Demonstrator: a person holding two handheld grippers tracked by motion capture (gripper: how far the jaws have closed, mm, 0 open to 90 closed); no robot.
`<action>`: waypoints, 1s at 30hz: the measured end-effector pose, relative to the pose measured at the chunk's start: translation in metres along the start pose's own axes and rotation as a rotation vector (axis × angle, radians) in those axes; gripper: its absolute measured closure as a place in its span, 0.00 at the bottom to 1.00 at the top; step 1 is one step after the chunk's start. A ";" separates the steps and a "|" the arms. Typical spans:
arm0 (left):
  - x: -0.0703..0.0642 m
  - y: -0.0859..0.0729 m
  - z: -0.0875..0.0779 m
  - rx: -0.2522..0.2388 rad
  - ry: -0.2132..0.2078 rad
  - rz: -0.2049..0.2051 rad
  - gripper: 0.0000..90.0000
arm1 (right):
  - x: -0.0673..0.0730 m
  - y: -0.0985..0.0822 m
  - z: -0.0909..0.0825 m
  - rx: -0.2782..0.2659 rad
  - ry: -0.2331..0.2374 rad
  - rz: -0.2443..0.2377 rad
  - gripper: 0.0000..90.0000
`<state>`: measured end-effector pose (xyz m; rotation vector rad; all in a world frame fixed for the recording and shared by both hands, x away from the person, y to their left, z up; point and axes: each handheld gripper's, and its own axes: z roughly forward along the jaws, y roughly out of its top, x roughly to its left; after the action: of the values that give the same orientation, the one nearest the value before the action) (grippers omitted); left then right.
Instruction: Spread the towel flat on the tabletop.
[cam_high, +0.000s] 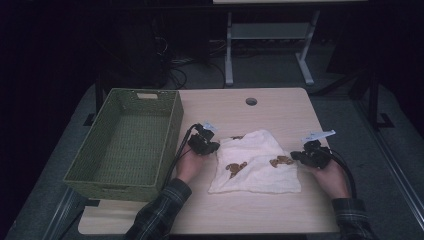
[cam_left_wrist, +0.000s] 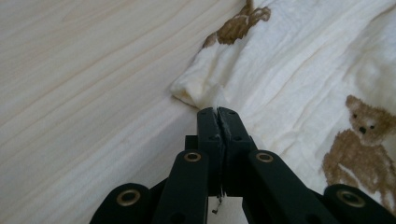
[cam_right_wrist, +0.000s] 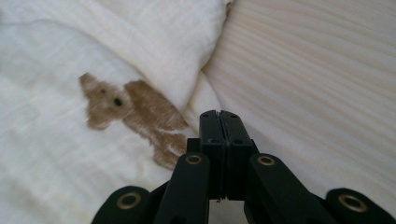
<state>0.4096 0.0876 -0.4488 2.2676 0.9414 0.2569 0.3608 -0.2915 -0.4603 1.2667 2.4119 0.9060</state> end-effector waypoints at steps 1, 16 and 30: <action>0.000 0.000 -0.001 0.010 0.002 0.008 0.98 | 0.002 -0.002 -0.003 -0.001 0.006 -0.008 0.99; -0.049 -0.011 -0.006 0.009 -0.135 0.073 0.64 | -0.002 0.039 0.023 -0.084 0.082 0.071 0.77; -0.060 -0.025 -0.002 0.045 -0.117 0.127 0.60 | 0.024 0.053 0.031 -0.104 0.101 -0.025 1.00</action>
<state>0.3519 0.0599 -0.4592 2.3600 0.7510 0.1572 0.3962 -0.2372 -0.4496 1.1775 2.4150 1.0978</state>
